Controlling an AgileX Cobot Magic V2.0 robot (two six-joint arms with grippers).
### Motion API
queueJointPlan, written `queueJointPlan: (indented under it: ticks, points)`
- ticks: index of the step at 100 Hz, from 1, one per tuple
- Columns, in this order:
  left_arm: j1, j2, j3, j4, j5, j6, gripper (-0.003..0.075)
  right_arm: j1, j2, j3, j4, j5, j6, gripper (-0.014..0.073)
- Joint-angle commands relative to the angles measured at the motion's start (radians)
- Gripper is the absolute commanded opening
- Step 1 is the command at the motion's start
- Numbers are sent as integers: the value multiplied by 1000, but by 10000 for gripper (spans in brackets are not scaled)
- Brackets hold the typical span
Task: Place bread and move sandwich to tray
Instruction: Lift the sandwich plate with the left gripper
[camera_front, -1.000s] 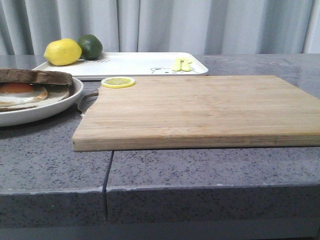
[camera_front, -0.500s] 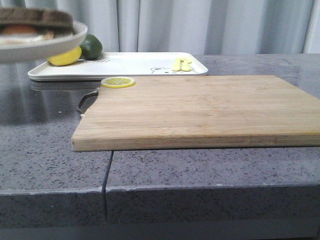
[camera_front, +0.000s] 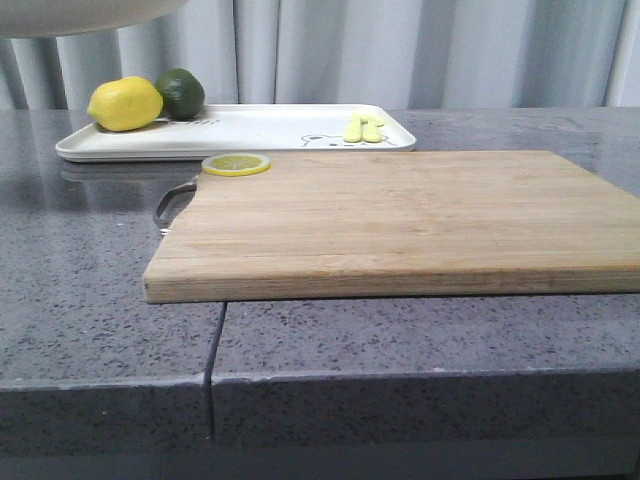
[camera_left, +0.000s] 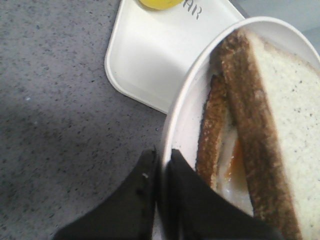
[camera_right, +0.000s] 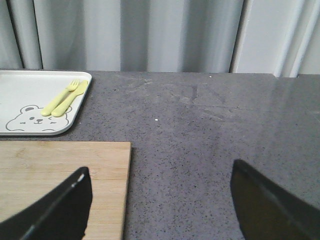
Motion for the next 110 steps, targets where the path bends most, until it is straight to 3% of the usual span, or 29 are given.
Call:
queueJointPlan:
  ticks: [1,59,110]
  points:
    - [-30,19,-96,-78,-11,-4,-20,-5,-1,-25,-14,-73,-3,571]
    - [-111,414,-552,-63,104,-4,-20,-5,-1,-25,-14,-73,-3,571]
    - [-158,624,-754,-63,116,-8,-20,-5,-1,-25,-14,-73,-3,571]
